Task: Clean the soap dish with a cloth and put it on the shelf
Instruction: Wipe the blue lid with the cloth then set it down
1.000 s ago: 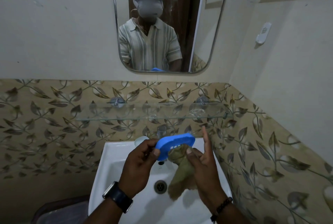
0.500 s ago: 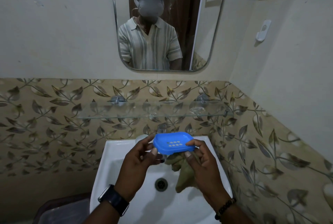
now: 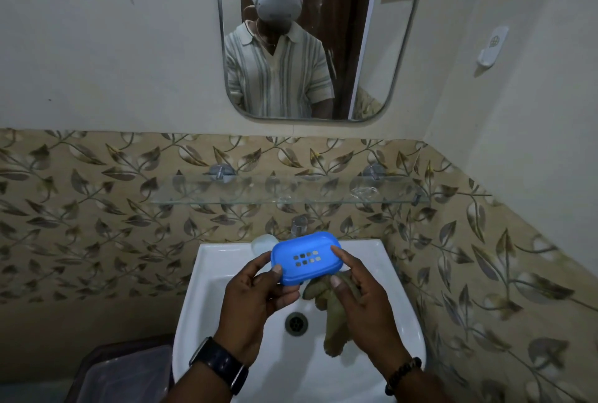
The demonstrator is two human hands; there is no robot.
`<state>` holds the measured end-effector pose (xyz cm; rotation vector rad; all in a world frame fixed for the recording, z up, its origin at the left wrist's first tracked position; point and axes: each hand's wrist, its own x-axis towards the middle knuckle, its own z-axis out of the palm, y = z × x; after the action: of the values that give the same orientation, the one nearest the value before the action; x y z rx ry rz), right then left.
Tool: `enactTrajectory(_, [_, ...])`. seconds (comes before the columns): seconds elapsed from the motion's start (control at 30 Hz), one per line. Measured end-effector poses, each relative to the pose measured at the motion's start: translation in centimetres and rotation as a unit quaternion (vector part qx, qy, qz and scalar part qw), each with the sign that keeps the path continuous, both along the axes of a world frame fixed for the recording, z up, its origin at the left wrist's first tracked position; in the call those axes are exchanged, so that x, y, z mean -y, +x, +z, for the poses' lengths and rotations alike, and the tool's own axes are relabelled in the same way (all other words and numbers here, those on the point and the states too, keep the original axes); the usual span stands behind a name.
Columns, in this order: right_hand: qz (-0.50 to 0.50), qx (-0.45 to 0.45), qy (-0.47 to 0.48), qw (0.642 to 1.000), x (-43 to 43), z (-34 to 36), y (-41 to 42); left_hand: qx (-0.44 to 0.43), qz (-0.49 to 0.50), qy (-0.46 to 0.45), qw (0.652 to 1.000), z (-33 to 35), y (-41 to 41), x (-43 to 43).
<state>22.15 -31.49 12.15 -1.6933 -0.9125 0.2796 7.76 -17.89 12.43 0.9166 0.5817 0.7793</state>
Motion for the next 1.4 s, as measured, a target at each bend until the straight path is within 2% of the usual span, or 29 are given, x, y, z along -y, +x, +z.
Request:
enactTrajectory(0.23, [-0.012,-0.021,-0.027,0.999,-1.2,-0.4,-1.0,-0.011,0.052,0.006,0.999,-2.2,-2.0,-2.3])
enactTrajectory(0.8, [-0.004,-0.022,-0.099,0.995,-5.3,-2.6,-3.1,-0.107,0.172,-0.080,0.976,-9.7,-4.5,-12.0])
enactTrajectory(0.93, [-0.019,-0.022,-0.103,0.994,-5.9,-3.1,-3.2,-0.139,0.180,-0.091,0.970,-10.8,-3.9,-14.6])
enactTrajectory(1.1, [-0.019,-0.047,-0.154,0.987,-6.0,-3.9,-3.1,-0.183,0.176,-0.089,0.963,-12.5,-2.8,-18.1])
enactTrajectory(1.4, [-0.051,-0.042,-0.129,0.989,-5.4,-4.1,-3.1,-0.277,0.183,-0.048,0.942,-13.6,-1.4,-20.5])
